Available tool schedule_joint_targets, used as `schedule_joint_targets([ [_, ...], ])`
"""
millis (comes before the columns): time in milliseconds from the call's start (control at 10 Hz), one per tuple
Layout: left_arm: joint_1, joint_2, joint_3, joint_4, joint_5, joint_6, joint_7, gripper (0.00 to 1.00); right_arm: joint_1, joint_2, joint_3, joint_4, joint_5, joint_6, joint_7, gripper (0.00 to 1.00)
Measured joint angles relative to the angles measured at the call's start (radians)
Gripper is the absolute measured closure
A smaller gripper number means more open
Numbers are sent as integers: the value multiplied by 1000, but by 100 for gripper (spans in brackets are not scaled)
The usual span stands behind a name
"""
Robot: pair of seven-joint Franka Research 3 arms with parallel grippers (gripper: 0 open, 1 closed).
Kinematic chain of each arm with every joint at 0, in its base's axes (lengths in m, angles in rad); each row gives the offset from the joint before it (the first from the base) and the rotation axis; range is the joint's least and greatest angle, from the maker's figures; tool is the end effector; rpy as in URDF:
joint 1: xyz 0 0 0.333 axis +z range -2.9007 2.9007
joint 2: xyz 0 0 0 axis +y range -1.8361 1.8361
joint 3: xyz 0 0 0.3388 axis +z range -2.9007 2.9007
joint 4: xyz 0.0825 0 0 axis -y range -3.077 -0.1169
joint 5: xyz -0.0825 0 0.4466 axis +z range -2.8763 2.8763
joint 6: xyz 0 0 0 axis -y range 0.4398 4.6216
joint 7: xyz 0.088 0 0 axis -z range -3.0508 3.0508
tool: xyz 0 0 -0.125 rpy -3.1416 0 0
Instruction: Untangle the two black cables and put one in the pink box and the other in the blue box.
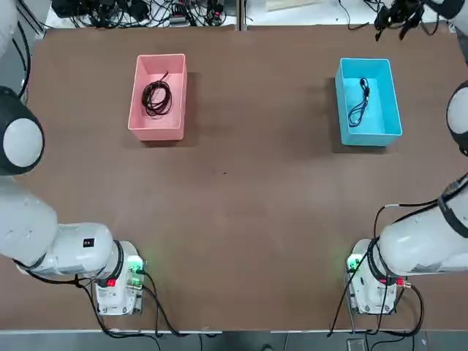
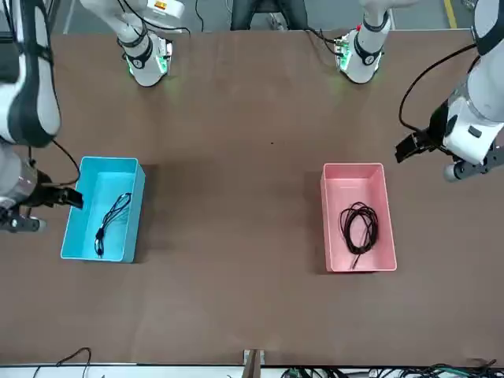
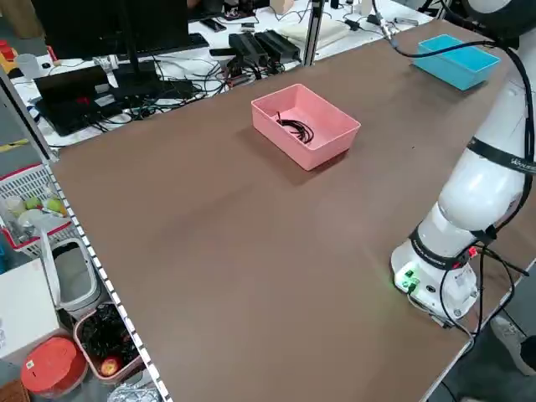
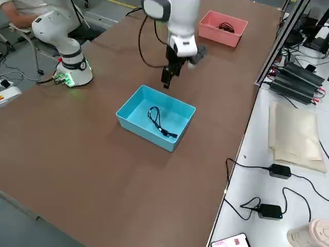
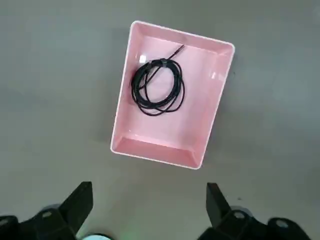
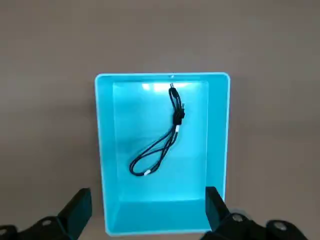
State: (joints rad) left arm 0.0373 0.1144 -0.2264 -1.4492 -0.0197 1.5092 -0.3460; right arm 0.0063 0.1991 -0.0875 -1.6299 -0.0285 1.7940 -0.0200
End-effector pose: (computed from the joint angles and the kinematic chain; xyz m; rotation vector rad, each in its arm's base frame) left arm 0.6364 -0.1160 0.6182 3.1004 0.2438 -0.0959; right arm 0.6820 -0.0546 0.4871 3.0968 -0.0821 -0.0566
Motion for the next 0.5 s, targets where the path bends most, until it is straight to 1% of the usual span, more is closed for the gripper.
schedule_joint_targets([
  [100,-19,-16,18,1,4,-6,49,0,6,-41,1,23,0,-57,17,0],
  [300,-64,-33,45,0,63,-1,74,0,24,-100,2,53,0,-138,36,0],
  [500,-100,-32,66,-17,80,32,74,0,32,-123,4,99,1,-221,46,0],
])
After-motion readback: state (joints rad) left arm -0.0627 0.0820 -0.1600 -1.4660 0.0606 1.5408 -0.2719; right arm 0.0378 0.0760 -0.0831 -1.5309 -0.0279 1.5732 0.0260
